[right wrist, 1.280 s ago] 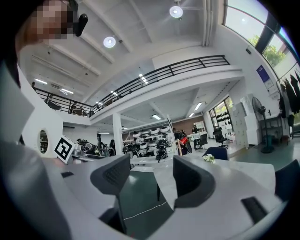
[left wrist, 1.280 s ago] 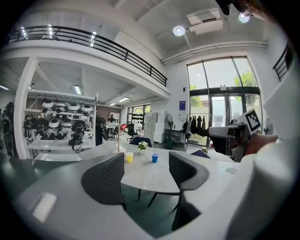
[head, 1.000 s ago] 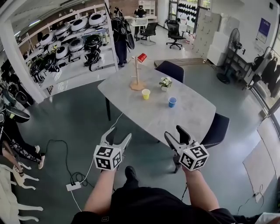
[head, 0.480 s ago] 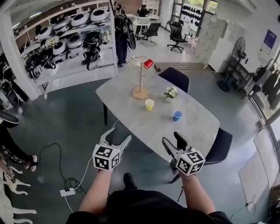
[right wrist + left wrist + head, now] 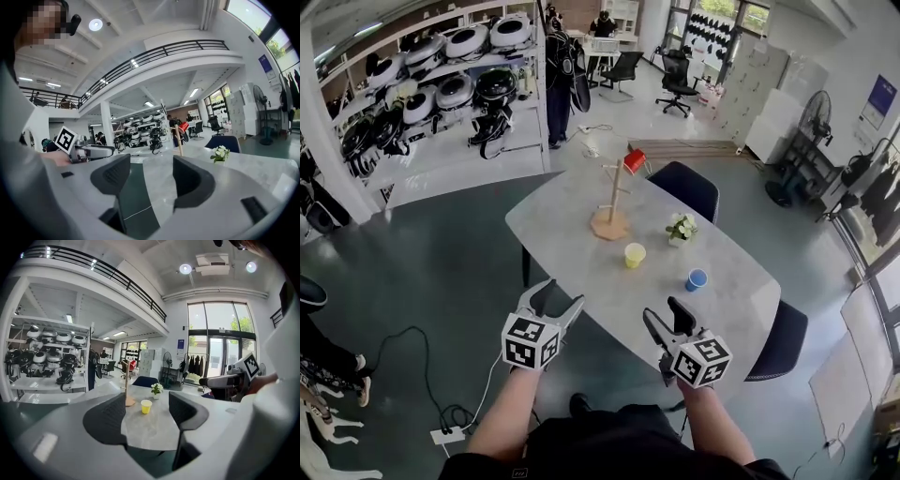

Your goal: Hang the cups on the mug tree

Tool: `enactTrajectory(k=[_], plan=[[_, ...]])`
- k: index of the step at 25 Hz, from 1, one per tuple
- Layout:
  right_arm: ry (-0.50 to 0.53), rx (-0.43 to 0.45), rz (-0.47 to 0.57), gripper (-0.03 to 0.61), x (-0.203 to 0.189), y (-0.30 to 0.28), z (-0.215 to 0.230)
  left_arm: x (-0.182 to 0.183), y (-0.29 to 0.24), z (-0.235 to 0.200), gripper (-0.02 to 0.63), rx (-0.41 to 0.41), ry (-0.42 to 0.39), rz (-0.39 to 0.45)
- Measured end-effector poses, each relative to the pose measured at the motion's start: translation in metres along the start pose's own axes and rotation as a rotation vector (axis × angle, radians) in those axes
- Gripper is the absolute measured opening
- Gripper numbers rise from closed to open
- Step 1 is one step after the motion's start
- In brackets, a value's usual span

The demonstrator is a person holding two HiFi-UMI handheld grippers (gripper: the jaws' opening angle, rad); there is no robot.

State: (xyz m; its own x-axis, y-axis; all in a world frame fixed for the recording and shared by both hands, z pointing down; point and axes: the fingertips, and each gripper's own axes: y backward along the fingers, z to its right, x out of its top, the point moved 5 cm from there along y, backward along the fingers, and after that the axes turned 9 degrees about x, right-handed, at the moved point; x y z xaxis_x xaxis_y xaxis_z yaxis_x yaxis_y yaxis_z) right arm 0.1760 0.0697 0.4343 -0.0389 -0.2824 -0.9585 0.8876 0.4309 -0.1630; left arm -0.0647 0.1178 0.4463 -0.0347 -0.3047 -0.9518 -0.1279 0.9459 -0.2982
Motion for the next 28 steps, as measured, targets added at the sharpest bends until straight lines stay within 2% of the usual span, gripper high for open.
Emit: enactTrajectory(k=[4,8,14,19,21,25,28], plan=[[-0.019,-0.028,-0.016,0.256,0.000,-0.016,0.012,0.012,-0.021,-0.012,0.295,-0.032,-0.017,0.000],[-0.025,-0.060,-0.019,0.256,0.003,-0.027,0.037,0.015,-0.049,-0.018,0.295,-0.054,-0.001,-0.007],[-0.031,-0.087,0.007,0.256,0.013,-0.044,0.088,0.023,-0.106,-0.020,0.295,-0.077,0.011,-0.039],[-0.039,-0.124,0.039,0.256,0.026,-0.053,0.145,0.063,-0.156,-0.022,0.295,-0.079,-0.037,-0.009],[-0.042,-0.132,0.046,0.256,0.031,-0.056,0.163,0.072,-0.174,-0.022,0.293,-0.074,-0.034,-0.007],[-0.023,-0.137,0.035,0.256,0.033,-0.055,0.191,0.074,-0.206,-0.010,0.291,-0.104,-0.038,-0.033],[-0.006,-0.178,0.027,0.259,0.030,-0.053,0.215,0.074,-0.229,-0.002,0.291,-0.136,-0.043,-0.047]])
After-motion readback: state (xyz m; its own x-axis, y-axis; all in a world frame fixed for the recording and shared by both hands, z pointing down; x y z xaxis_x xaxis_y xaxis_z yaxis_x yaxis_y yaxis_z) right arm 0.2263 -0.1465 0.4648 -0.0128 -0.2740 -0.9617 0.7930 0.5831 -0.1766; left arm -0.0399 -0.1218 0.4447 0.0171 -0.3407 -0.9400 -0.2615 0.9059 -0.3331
